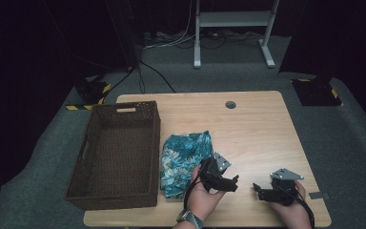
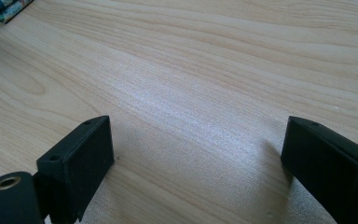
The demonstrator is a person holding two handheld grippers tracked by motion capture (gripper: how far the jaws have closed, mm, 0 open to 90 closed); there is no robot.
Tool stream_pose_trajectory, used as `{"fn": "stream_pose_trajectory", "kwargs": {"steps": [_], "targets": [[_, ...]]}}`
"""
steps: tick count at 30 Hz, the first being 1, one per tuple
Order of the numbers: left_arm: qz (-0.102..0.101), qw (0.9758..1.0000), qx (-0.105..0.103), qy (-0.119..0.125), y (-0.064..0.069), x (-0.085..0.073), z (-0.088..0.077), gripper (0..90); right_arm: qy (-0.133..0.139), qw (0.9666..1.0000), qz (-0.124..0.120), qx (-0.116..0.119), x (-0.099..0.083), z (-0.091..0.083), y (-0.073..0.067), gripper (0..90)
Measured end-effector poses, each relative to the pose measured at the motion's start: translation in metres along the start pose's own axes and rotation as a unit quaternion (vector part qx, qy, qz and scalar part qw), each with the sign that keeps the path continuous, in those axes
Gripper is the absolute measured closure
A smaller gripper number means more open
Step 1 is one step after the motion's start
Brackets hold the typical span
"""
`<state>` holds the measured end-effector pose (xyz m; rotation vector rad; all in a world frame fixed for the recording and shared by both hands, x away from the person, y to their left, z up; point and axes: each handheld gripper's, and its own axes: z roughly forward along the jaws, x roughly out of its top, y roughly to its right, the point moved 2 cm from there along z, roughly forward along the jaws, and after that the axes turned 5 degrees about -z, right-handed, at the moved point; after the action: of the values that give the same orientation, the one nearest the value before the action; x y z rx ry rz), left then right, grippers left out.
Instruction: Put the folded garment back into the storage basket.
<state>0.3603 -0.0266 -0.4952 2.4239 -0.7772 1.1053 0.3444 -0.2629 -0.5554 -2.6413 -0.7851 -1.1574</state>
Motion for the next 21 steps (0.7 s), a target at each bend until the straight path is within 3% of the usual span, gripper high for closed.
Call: {"fn": "stream_pose_trajectory", "kwargs": {"steps": [9, 21], "targets": [[-0.011, 0.9997, 0.019, 0.013, -0.019, 0.006, -0.007, 10.3, 0.000, 1.0000, -0.001, 0.000, 0.000, 0.000, 0.000, 9.3], [-0.044, 0.9979, 0.042, 0.019, -0.048, 0.010, -0.012, 11.8, -0.001, 1.0000, 0.001, -0.001, 0.002, 0.003, 0.002, 8.2]]}}
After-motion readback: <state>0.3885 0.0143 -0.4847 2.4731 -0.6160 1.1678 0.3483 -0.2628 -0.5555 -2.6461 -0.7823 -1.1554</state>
